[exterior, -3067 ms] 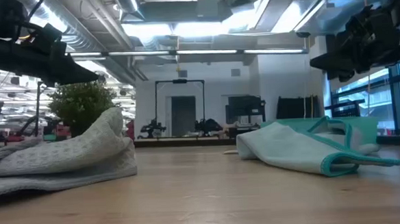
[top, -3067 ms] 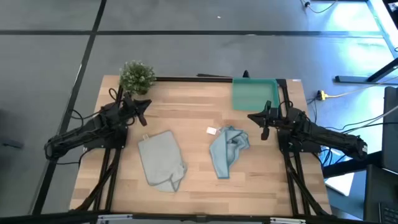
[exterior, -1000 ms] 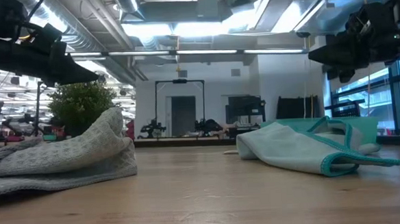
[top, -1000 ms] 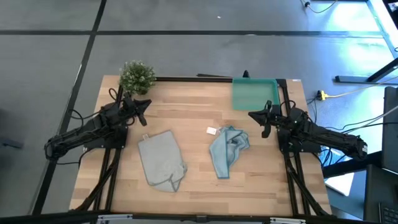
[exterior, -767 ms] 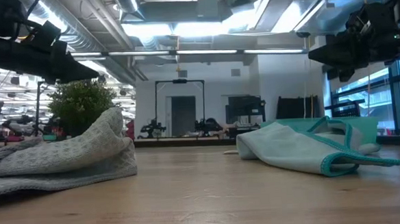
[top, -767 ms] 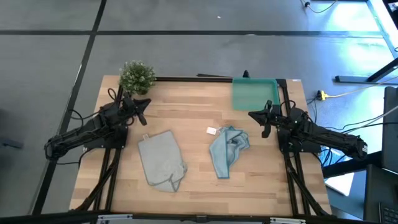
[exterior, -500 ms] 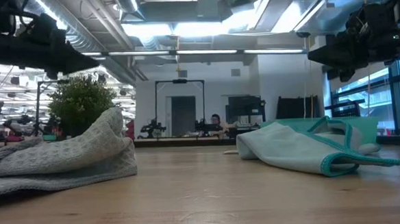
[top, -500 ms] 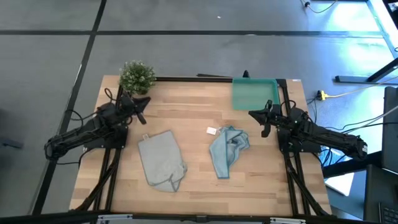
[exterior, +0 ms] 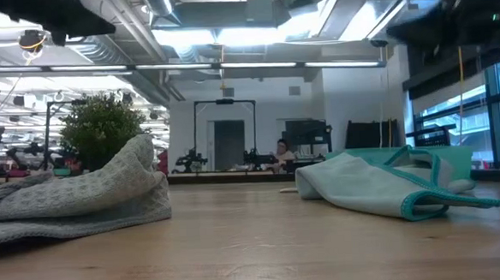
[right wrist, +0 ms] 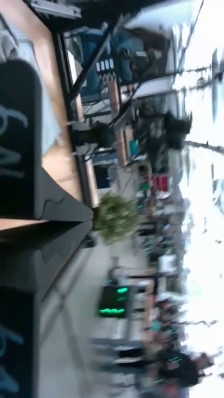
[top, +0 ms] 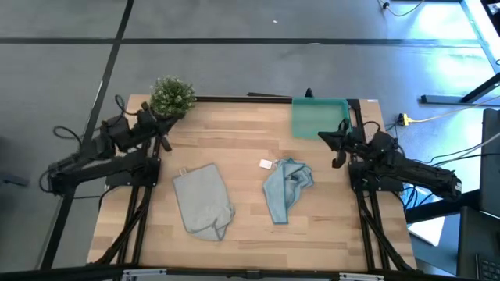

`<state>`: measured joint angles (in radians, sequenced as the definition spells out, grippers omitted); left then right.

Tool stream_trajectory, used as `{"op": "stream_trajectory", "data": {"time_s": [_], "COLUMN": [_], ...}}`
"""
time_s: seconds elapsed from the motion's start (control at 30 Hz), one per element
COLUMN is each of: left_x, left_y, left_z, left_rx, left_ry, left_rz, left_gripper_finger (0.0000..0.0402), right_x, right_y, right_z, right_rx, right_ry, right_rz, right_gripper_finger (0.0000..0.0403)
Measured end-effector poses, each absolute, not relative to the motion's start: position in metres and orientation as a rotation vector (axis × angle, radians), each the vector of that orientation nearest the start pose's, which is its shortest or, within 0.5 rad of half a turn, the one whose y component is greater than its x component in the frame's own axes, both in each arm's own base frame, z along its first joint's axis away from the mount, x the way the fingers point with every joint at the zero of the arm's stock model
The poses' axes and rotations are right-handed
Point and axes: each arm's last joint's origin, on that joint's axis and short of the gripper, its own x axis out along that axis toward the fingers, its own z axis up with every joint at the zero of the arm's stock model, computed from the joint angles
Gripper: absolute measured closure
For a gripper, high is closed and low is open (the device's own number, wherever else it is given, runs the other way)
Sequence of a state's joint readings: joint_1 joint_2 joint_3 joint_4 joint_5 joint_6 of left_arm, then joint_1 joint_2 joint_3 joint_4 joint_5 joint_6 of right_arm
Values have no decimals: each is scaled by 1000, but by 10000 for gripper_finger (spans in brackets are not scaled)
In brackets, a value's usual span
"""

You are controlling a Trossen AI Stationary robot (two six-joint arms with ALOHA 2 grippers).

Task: Roll microfiber towels into tight, uniform cylinder then place into a basket
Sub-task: Roll the grey microfiber towel

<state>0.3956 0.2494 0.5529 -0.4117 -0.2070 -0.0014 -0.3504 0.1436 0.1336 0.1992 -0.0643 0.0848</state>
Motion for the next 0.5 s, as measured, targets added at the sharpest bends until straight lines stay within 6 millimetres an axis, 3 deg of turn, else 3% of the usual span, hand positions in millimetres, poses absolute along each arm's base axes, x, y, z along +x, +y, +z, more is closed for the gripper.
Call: {"op": "stream_trajectory", "data": {"time_s": [0.23,0.5], "left_x": [78,104], "left_y": [33,27], "left_z": [310,290], "left_rx": [-259,-846], "left_ry": [520,883], "left_rz": [575,552], "left_gripper_finger": [401,401], "right_x": [90,111], "right_y": [-30,-37], "right_z": [263,297], "right_rx": [-52,-36], "right_ry": [-214,93], "right_rz": [-267,-222], "right_gripper_finger": [399,401]}}
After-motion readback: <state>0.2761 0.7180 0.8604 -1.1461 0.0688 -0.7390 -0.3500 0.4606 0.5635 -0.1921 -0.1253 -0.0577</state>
